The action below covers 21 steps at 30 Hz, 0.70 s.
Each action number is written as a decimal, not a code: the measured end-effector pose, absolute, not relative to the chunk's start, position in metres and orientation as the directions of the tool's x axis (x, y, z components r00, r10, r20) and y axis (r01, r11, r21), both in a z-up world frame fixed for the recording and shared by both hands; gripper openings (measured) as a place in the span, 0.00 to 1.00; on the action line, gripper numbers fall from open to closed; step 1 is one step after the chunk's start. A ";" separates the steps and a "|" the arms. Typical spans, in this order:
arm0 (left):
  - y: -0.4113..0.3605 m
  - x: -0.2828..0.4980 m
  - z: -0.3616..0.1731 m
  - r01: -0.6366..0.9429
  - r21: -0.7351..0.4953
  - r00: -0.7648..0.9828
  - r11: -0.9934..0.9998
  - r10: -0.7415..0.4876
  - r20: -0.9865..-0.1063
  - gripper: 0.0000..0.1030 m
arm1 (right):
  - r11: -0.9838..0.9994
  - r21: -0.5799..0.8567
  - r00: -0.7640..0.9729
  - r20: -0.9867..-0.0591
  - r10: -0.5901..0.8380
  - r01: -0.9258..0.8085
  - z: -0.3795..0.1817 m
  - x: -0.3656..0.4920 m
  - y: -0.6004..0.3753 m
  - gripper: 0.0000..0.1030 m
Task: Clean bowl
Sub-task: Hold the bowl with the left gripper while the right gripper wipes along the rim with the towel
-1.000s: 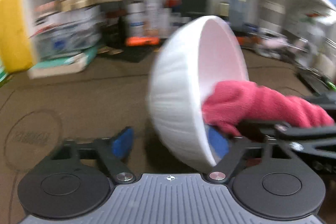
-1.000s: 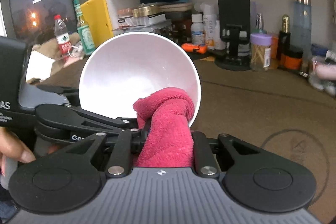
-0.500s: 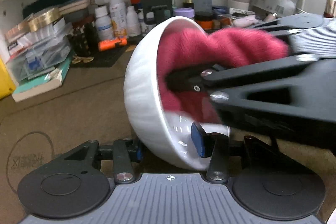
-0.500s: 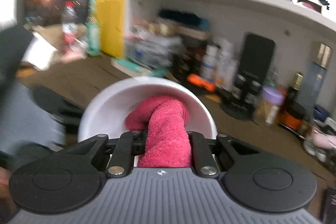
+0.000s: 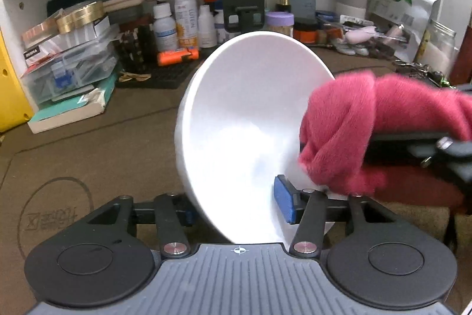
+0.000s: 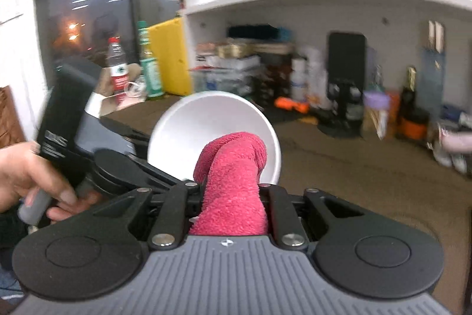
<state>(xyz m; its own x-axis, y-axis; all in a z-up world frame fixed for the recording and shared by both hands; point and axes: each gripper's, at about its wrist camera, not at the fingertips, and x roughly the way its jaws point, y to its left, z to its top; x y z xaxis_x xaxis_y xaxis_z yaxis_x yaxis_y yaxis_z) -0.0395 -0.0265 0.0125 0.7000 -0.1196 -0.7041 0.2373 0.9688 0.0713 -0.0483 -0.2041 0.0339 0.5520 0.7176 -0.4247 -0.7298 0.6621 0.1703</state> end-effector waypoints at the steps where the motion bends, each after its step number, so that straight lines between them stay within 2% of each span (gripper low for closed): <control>1: -0.028 -0.040 0.013 0.240 0.077 0.699 0.968 -0.117 -0.705 0.52 | 0.661 0.180 0.551 -0.418 0.722 -0.729 0.034 -0.047 -0.203 0.16; 4: -0.031 -0.039 0.014 0.254 0.099 0.695 0.962 -0.110 -0.711 0.51 | 0.651 0.188 0.546 -0.404 0.734 -0.736 0.039 -0.045 -0.198 0.16; 12: -0.040 -0.045 0.014 0.277 0.143 0.704 0.950 -0.099 -0.703 0.50 | 0.672 0.041 0.530 -0.580 0.619 -0.740 0.038 0.002 -0.150 0.16; 17: -0.039 -0.044 0.014 0.269 0.153 0.705 0.951 -0.086 -0.704 0.50 | 0.652 0.042 0.514 -0.578 0.634 -0.757 0.041 0.010 -0.142 0.17; 21: -0.040 -0.045 0.014 0.272 0.158 0.704 0.949 -0.085 -0.705 0.50 | 0.594 0.056 0.490 -0.506 0.710 -0.803 0.051 -0.003 -0.139 0.17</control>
<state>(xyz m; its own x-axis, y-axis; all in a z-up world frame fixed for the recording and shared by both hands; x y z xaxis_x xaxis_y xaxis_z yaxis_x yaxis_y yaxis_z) -0.0449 -0.0397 0.0136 0.7041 -0.0849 -0.7050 0.2725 0.9491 0.1579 -0.0030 -0.1385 0.0512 0.4898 0.7098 -0.5062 -0.8026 0.5938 0.0561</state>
